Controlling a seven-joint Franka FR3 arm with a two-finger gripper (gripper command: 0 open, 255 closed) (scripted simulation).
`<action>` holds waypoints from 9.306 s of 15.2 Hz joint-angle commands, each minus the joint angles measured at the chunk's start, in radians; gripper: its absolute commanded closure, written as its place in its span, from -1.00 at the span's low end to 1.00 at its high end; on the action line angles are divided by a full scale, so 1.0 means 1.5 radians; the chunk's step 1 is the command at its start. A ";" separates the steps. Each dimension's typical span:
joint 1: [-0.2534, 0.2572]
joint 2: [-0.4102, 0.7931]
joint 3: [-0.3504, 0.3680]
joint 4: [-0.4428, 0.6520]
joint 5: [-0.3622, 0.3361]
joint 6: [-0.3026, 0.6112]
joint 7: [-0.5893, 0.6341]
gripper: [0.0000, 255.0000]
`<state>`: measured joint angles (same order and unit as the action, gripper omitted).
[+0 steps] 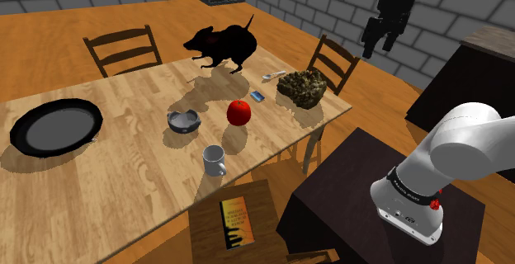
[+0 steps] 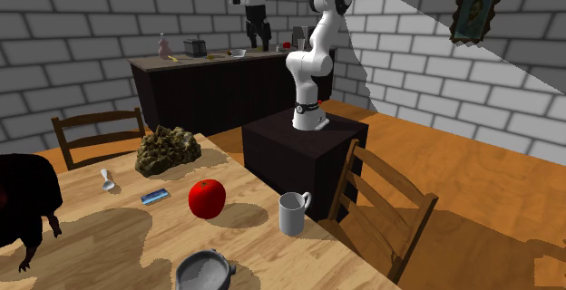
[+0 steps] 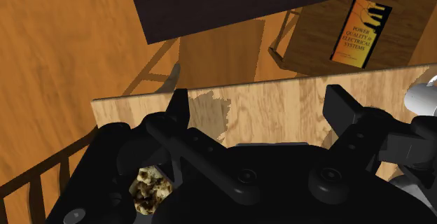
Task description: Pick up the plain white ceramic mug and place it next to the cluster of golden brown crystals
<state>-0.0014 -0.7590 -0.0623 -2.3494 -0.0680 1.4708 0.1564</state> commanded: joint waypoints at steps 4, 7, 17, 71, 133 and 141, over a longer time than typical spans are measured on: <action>0.014 0.028 0.020 -0.030 0.018 0.060 0.019 -1.00; 0.029 0.063 0.041 -0.052 0.036 0.121 0.037 -1.00; 0.076 0.232 0.110 -0.071 0.077 0.322 0.093 -1.00; 0.240 0.961 0.177 0.348 -0.071 0.658 0.300 1.00; 0.036 0.464 0.107 0.055 0.053 0.462 -0.043 1.00; -0.028 0.418 0.032 0.003 0.040 0.469 -0.173 1.00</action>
<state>-0.0286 -0.1208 0.0027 -2.3333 -0.0037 2.1736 -0.0733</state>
